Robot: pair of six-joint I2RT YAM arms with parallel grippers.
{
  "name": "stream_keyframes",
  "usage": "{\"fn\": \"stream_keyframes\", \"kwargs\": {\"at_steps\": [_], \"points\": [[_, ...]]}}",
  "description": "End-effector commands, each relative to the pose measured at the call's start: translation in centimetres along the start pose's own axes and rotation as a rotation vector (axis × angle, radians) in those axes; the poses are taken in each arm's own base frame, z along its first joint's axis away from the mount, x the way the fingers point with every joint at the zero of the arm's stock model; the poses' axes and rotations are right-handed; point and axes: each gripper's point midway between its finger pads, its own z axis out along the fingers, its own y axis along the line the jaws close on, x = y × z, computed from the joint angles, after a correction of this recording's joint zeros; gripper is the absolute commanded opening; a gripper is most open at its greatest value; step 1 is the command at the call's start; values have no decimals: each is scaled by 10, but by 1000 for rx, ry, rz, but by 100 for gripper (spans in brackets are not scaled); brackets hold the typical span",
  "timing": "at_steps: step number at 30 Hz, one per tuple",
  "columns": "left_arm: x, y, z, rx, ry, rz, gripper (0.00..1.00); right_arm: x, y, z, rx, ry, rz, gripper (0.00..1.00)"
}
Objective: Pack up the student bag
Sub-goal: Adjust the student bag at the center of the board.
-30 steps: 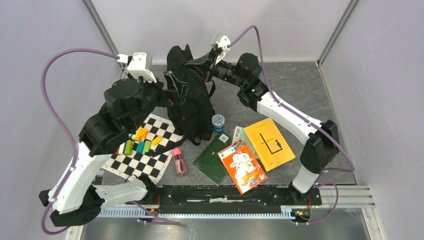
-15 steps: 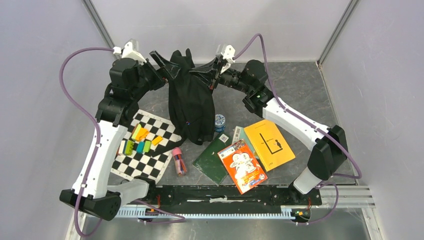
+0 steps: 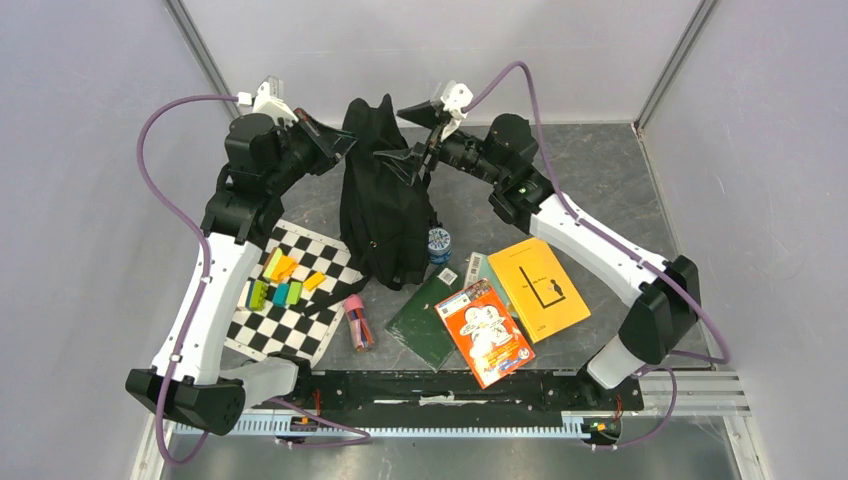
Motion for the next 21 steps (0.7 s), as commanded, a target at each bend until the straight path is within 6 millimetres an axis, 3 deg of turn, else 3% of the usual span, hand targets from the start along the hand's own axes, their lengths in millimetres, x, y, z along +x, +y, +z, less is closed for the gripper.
{"fn": "stream_keyframes", "kwargs": {"at_steps": [1, 6, 9, 12, 15, 21], "points": [[-44, -31, -15, 103, -184, -46, 2, -65, -24, -22, 203, -81, -9, 98], [-79, -33, -24, 85, -354, -105, 2, -63, -33, -68, 432, -102, 41, 98], [-99, -29, -31, 64, -468, -159, 2, -56, -25, -93, 519, -126, 71, 98], [-118, -40, -37, 103, -548, -178, 2, -47, -10, -101, 559, -128, 89, 98], [-134, -50, -39, 128, -593, -200, 2, -37, 9, -90, 548, -105, 80, 98], [-159, -48, -41, 117, -705, -257, 2, -15, 56, -28, 425, -13, 7, 98]]}}
